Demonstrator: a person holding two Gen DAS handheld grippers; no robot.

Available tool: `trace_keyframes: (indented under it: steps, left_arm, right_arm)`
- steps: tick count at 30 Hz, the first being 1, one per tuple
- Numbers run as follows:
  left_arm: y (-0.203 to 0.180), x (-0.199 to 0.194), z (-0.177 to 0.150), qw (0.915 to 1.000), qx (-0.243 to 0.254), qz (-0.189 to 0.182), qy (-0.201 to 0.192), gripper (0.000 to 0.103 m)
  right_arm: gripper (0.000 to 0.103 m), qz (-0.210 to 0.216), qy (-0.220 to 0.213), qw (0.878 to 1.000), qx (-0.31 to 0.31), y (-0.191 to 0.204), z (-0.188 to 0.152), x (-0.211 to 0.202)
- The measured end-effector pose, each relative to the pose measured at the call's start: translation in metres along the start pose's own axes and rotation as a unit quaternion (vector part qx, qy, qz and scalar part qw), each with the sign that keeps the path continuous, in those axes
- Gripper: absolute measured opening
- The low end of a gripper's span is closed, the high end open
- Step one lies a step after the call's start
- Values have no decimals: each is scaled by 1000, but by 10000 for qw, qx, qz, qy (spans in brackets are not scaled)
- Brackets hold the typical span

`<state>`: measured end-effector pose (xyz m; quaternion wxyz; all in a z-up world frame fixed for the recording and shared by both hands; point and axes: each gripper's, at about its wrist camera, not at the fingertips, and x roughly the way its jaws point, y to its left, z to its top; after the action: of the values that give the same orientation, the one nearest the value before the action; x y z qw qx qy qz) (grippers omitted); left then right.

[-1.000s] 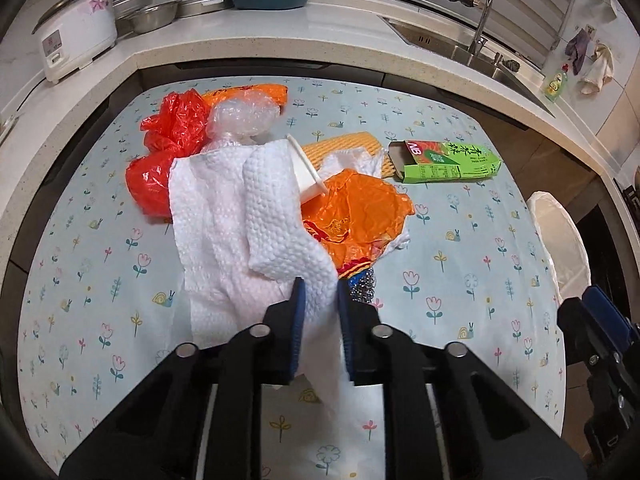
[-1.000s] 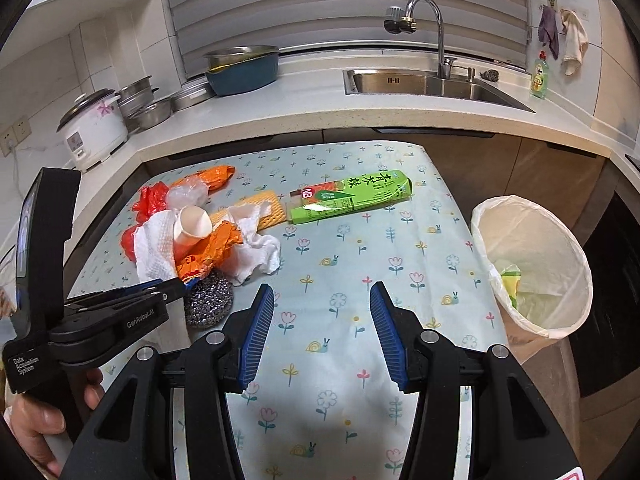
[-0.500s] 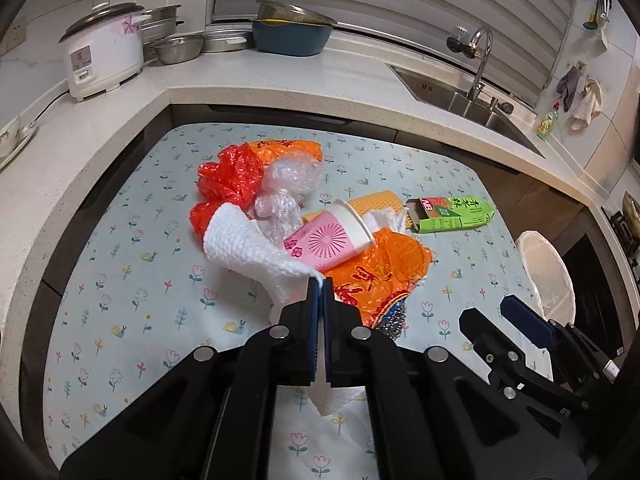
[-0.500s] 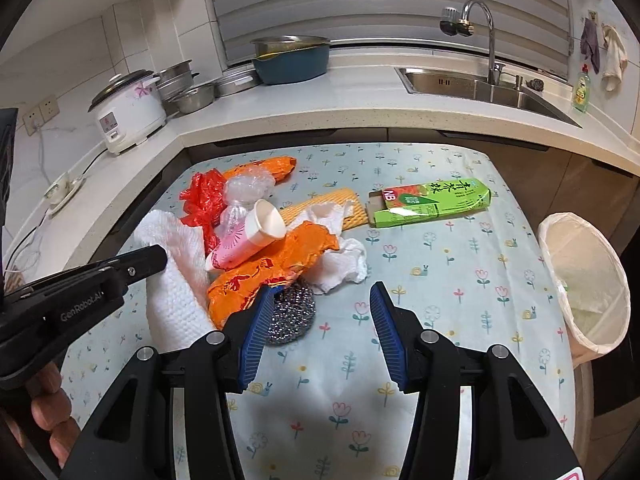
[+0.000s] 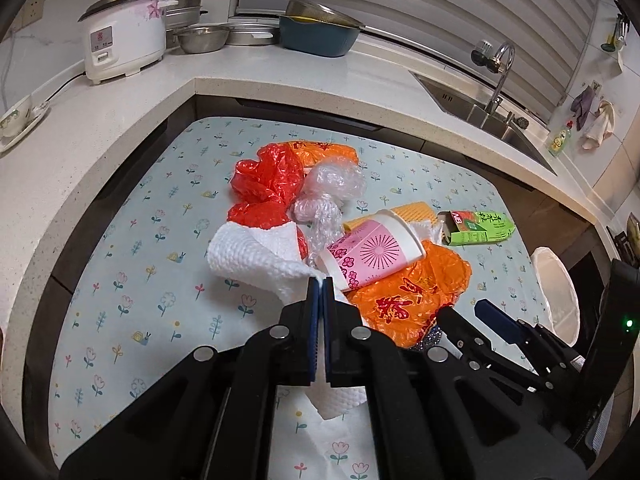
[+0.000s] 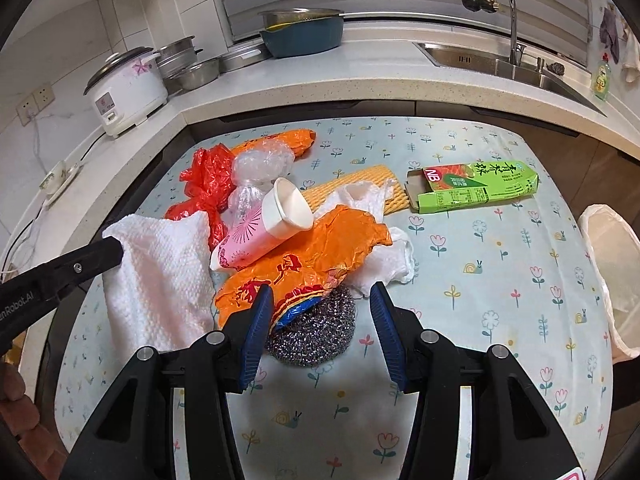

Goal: Collect trash
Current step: 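Grasp the orange plastic bag with the right gripper and lift it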

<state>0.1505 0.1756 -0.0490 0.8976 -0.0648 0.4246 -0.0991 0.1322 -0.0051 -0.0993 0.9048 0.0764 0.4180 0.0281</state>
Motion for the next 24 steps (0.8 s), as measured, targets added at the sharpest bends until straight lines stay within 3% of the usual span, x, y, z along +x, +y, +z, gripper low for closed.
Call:
trace_keyframes:
  steps: [9,13,15,24]
  left_arm:
    - [1,13,1,9999,62,-41,96,2]
    - [-1,15,0,9999,81,-46,127,2]
    - [-3,13,1,9999,93,-47,109,2]
    - [-29,-9,3,9996,250,-136,-66,2]
  right_arm:
    - [48,229,158,9996,38,6,3,22]
    - [21,269,124,9996,-18,9,4,21]
    - [15,314,46,9995,-9,7,5,14]
    - [10,251,-477,9985,70,-8,13,-31]
